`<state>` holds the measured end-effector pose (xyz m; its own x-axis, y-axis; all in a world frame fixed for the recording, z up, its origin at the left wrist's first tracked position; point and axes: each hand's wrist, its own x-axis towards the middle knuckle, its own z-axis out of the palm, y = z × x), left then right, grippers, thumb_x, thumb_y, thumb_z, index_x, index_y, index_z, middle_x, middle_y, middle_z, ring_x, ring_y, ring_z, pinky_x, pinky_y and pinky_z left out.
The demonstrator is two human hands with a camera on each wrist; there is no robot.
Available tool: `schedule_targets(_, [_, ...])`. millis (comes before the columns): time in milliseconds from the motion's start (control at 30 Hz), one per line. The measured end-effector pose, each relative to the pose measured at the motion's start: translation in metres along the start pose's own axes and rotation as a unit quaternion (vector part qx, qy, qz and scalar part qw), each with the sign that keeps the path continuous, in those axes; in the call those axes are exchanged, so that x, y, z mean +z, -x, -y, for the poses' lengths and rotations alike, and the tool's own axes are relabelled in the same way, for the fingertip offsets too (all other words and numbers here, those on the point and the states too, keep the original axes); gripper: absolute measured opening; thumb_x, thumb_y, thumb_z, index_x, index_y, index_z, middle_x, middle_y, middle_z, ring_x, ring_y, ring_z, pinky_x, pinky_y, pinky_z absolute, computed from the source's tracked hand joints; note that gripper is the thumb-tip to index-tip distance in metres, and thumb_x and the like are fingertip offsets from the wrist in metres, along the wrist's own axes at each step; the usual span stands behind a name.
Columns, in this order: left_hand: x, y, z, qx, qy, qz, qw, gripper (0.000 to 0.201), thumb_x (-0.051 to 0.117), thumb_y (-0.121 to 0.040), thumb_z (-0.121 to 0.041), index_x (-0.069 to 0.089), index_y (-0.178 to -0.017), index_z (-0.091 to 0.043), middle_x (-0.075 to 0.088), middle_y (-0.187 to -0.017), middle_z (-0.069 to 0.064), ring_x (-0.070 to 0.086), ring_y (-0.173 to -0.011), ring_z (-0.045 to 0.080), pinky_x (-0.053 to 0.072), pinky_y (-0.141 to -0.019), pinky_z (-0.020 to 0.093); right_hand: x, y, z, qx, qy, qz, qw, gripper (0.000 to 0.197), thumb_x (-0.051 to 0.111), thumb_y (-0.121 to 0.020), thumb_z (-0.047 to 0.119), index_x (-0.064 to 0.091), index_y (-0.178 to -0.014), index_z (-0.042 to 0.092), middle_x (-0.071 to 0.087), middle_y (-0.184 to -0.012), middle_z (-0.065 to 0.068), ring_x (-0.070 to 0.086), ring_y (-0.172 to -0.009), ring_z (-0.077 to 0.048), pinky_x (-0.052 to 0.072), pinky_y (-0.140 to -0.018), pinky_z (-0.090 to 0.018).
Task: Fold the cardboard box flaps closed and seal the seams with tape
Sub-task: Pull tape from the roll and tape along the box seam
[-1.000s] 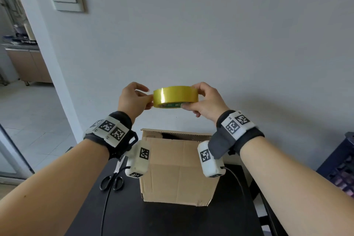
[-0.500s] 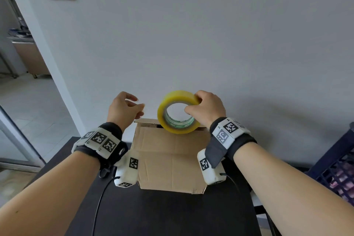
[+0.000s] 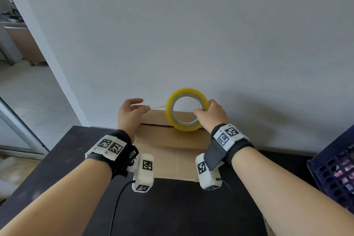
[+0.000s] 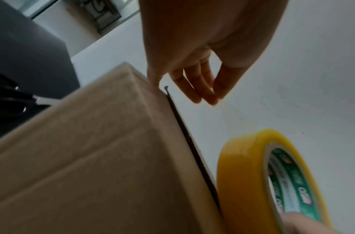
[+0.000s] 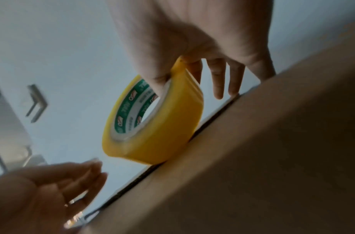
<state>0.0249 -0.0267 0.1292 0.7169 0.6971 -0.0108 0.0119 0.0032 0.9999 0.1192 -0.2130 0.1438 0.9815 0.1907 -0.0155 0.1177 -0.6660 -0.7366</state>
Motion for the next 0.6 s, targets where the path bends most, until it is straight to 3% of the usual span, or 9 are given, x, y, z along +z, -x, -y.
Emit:
schedule_targets(133, [0.001,-0.001,0.007,-0.028,0.056,-0.008,0.998,0.024,0.063,-0.083,-0.007,0.057,-0.103,-0.018,0.065,-0.090,-0.002,0.059,-0.086,0.017,0.046,-0.084,0.031,0.006,0.000,0.002,0.049,-0.083,0.001,0.995,0.019,0.054,-0.086,0.028,0.051,-0.097,0.012,0.059,-0.097,-0.008,0.058,-0.100,-0.032,0.045,-0.082,-0.036])
schedule_targets(267, [-0.003,-0.005,0.009,-0.043,0.107,0.004,0.993,0.024,0.062,-0.084,-0.005,0.055,-0.104,-0.015,0.063,-0.089,0.000,0.057,-0.078,0.014,0.045,-0.072,0.027,0.010,0.002,0.006,0.032,-0.138,-0.001,0.990,0.020,0.054,-0.089,0.032,0.049,-0.094,0.014,0.056,-0.096,-0.008,0.058,-0.094,-0.029,0.041,-0.075,-0.032])
schedule_targets(367, [-0.004,-0.011,0.009,-0.046,0.114,0.008,0.992,0.018,0.065,-0.083,-0.009,0.057,-0.096,-0.017,0.062,-0.088,0.003,0.057,-0.076,0.014,0.044,-0.069,0.026,0.014,0.005,0.010,-0.002,-0.115,-0.015,0.993,0.023,0.053,-0.091,0.036,0.048,-0.097,0.014,0.057,-0.094,-0.006,0.055,-0.085,-0.024,0.040,-0.072,-0.030])
schedule_targets(467, [-0.002,-0.013,0.011,-0.044,0.088,0.022,0.995,0.017,0.070,-0.082,-0.017,0.058,-0.094,-0.019,0.063,-0.090,0.002,0.058,-0.078,0.015,0.046,-0.070,0.028,0.016,0.004,0.015,-0.028,-0.070,-0.044,0.996,0.027,0.052,-0.092,0.039,0.049,-0.102,0.014,0.055,-0.084,0.000,0.056,-0.083,-0.024,0.047,-0.075,-0.035])
schedule_targets(533, [-0.003,-0.013,0.010,-0.039,0.082,0.020,0.996,0.018,0.069,-0.083,-0.017,0.057,-0.097,-0.019,0.063,-0.092,0.002,0.058,-0.078,0.016,0.046,-0.066,0.029,0.014,0.003,0.019,-0.046,-0.056,-0.052,0.996,0.029,0.052,-0.093,0.039,0.049,-0.105,0.013,0.050,-0.075,0.006,0.055,-0.080,-0.021,0.046,-0.075,-0.034])
schedule_targets(600, [-0.005,-0.014,0.008,-0.010,0.070,0.015,0.997,0.022,0.067,-0.085,-0.019,0.055,-0.104,-0.017,0.064,-0.093,0.003,0.059,-0.079,0.014,0.044,-0.066,0.025,0.010,0.003,0.021,-0.055,-0.065,-0.055,0.995,0.027,0.051,-0.093,0.039,0.047,-0.102,0.014,0.047,-0.070,0.008,0.052,-0.069,-0.016,0.040,-0.067,-0.028])
